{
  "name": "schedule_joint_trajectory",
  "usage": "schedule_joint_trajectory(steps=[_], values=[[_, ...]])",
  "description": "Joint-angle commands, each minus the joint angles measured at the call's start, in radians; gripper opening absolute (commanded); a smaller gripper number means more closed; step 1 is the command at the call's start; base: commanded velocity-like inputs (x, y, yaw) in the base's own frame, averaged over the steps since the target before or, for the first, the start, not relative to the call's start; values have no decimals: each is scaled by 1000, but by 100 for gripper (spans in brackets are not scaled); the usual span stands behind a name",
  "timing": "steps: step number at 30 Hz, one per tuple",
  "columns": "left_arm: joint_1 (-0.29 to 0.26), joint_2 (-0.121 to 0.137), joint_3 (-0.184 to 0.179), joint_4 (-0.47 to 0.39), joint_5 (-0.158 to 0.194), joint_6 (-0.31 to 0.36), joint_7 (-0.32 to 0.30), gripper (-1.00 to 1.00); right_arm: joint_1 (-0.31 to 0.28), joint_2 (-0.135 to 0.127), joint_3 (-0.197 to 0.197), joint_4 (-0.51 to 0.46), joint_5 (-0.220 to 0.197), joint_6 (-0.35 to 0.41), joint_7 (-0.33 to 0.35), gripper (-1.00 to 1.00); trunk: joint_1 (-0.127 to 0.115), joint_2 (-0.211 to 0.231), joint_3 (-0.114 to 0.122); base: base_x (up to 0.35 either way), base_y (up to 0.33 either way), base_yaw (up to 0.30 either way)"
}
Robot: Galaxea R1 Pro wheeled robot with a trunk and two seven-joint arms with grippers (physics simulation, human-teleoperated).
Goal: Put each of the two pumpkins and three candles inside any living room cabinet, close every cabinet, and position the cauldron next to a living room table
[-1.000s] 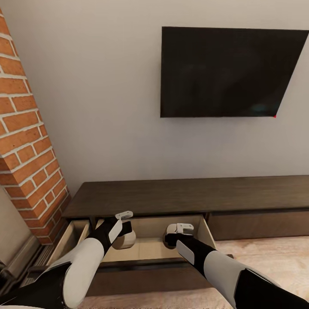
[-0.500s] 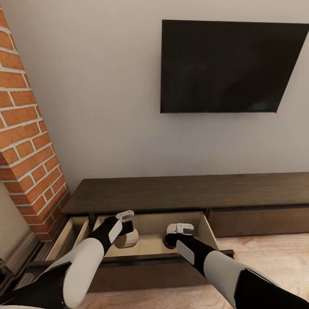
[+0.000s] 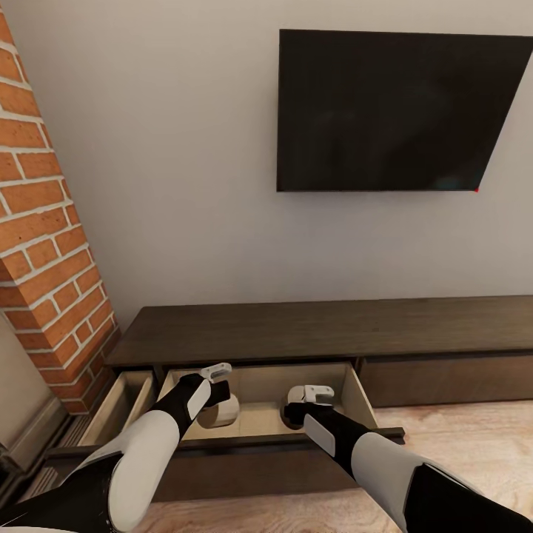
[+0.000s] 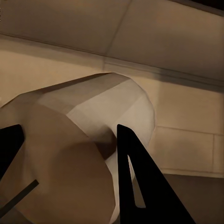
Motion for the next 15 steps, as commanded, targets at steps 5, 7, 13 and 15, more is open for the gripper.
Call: schedule_joint_trajectory(steps=[5,7,13,15], values=[[0,-1,4,-3,-4,9,4,-100,-1,-1,5,-2,-4,6,-8,-100,0,0,-1,0,0,0],[0,0,1,-4,-5,11,11,-100,-1,0,4,-4,-4,9,-10,-100,0,0,-1,0,0,0],[0,0,-3,-62,-6,21,26,-100,-17,1,2,-64,22,14,-33,-100,0,0,-1,0,0,0],[0,1,-3,-79,-6,22,28,-100,-34,1,2,-73,47,14,-55,-100,0,0,-1,0,0,0]])
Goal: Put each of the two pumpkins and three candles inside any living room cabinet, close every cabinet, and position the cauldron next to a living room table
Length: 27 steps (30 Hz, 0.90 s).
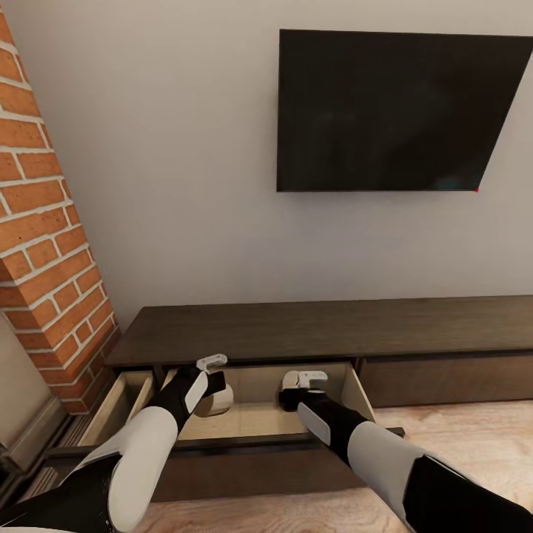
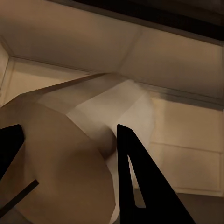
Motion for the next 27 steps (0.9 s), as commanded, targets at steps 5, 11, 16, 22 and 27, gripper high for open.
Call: schedule_joint_trajectory(steps=[5,11,16,22,27], values=[[0,0,8,-12,-1,6,3,-100,-15,0,7,-12,17,2,-22,-100,0,0,-1,0,0,0],[0,-1,8,-13,0,5,-6,-100,-17,1,6,-14,20,-1,-24,-100,0,0,-1,0,0,0],[0,-3,8,-10,0,5,-10,-100,-17,2,6,-14,20,-2,-25,-100,0,0,-1,0,0,0],[0,-3,9,-9,-1,2,-9,-100,-17,4,7,-16,20,-3,-25,-100,23,-42,-20,0,0,0],[0,-1,9,-8,-2,-3,-9,-100,-17,4,7,-28,21,-6,-25,-100,42,-77,-36,0,0,0]])
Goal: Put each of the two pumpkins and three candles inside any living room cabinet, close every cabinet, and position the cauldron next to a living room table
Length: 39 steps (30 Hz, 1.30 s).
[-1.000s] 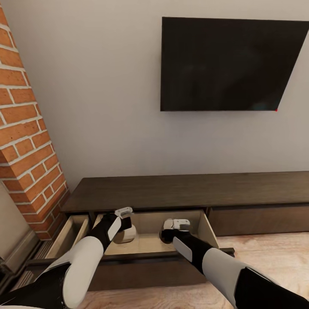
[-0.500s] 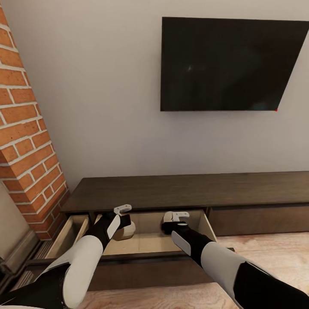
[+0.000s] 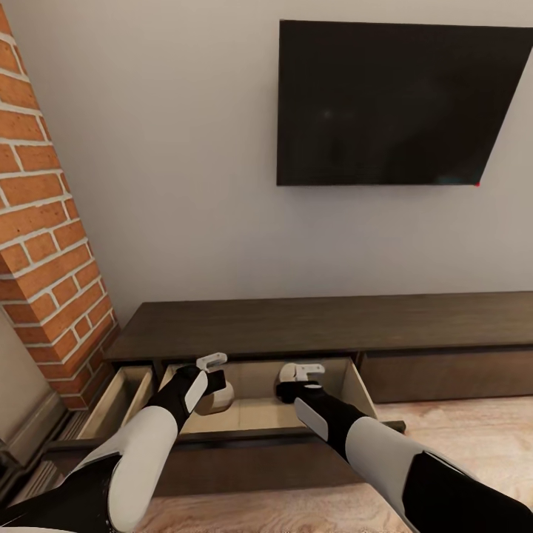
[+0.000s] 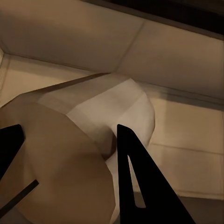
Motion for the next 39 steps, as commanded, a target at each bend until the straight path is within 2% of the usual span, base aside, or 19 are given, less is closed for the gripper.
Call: schedule_joint_trajectory(steps=[1,12,17,39], values=[[-1,-1,5,-2,-3,4,2,-100,-1,-1,7,-5,-3,4,-8,-100,4,-8,-4,0,0,0],[-1,-2,5,-2,-3,-1,0,-100,-1,-1,8,-8,-4,4,-7,-100,46,-85,-39,0,0,0],[-1,-1,6,8,-3,-34,0,-100,-1,-1,9,-8,-4,4,-7,-100,65,-120,-54,0,0,0],[-1,3,8,24,0,-41,2,-100,-1,-2,9,-8,-4,4,-7,-100,65,-120,-54,70,0,0]])
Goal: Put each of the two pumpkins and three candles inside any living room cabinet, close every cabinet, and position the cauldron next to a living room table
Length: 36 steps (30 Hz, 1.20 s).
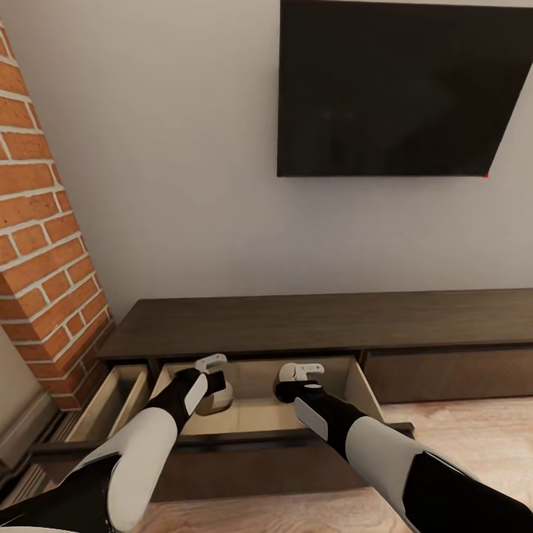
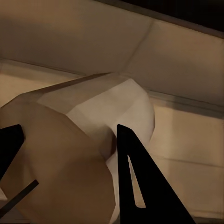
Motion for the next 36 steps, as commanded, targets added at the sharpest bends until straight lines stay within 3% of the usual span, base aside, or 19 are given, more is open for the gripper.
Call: schedule_joint_trajectory(steps=[1,5,16,20,36], values=[[-1,-1,4,4,-4,5,2,-100,-1,-1,7,-2,-4,4,-7,-100,0,0,-1,42,0,0],[-1,-1,4,13,-4,4,0,-100,-1,-1,7,-2,-4,4,-7,-100,0,0,-1,17,0,0],[-1,-2,2,17,-2,4,0,-100,-1,-1,8,-5,-4,4,-7,-100,42,-77,-35,1,0,0],[-1,-3,2,17,-2,4,0,-100,-1,-1,9,-5,-4,4,-7,-100,44,-78,-51,0,0,0],[-1,-2,3,17,-3,3,0,-100,-1,-1,9,-5,-4,4,-7,-100,44,-78,-51,0,0,0]])
